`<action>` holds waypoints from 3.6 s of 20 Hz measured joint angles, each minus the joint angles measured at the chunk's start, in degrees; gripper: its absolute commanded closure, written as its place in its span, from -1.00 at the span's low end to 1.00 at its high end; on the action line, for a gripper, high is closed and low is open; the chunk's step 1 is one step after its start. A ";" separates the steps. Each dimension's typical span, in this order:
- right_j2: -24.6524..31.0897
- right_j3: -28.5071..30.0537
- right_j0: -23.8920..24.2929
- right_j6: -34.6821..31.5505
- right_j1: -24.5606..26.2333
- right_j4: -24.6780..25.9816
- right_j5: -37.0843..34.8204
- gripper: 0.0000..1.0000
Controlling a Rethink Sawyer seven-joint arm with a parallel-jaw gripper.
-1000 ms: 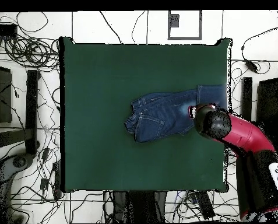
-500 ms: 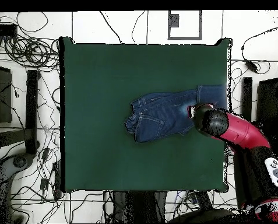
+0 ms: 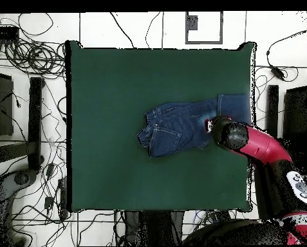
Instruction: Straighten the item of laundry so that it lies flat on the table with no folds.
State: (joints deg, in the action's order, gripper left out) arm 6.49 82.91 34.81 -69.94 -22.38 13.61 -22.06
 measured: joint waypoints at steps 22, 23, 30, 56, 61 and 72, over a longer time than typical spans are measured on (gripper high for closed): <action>0.41 -0.97 0.48 0.00 0.96 0.12 -0.02 -1.00; 0.41 -0.94 0.48 0.00 0.78 0.14 -0.02 -1.00; 0.41 -0.62 0.49 0.00 -1.93 0.15 -1.08 -1.00; 0.62 -2.13 3.65 0.00 -2.99 0.34 -2.70 -1.00; 0.92 -2.63 4.29 0.00 -0.56 0.42 -2.70 -1.00; 1.65 -3.43 4.39 0.00 1.33 0.42 -2.73 -1.00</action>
State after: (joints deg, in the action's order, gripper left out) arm 8.13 79.48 39.20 -69.94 -21.04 14.03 -24.80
